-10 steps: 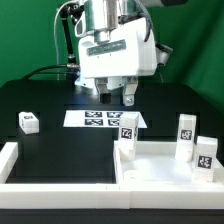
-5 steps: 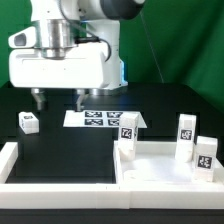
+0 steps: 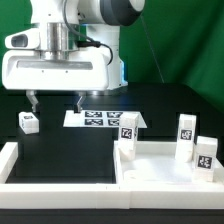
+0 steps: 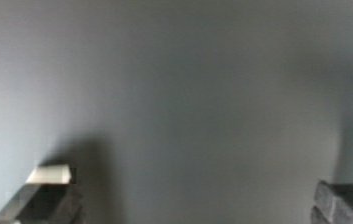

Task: Assemble square table

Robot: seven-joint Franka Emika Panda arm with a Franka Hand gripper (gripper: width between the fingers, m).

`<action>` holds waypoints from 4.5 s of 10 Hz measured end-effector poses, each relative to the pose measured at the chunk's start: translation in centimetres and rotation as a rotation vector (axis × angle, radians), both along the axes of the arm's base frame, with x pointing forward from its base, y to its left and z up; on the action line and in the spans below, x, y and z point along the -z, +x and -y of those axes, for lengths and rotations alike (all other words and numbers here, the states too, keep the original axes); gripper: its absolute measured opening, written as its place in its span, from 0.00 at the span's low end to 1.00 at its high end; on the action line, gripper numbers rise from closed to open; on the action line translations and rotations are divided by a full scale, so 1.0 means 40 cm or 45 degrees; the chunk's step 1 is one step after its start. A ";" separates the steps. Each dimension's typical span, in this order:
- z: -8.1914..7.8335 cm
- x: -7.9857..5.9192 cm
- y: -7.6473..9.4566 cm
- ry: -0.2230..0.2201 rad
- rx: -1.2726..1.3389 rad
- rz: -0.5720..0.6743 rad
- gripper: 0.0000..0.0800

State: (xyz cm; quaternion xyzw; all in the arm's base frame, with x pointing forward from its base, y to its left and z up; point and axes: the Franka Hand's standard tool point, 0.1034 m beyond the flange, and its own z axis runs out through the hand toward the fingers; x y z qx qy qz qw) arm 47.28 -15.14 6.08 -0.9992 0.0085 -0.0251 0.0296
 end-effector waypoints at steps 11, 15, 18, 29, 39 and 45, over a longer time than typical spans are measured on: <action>0.047 0.043 -0.114 -0.066 -0.360 -0.565 0.81; 0.074 0.084 -0.141 -0.070 -0.457 -0.896 0.81; 0.182 0.066 -0.174 -0.097 -0.524 -1.143 0.81; 0.130 0.134 -0.181 -0.145 -0.560 -1.174 0.69; 0.097 0.085 -0.134 -0.135 -0.526 -1.217 0.36; 0.074 -0.028 -0.038 -0.126 -0.502 -1.009 0.36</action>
Offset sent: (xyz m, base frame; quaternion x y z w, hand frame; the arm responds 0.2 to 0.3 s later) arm 0.0000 0.0000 0.0000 0.0000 0.0000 -0.1296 0.9916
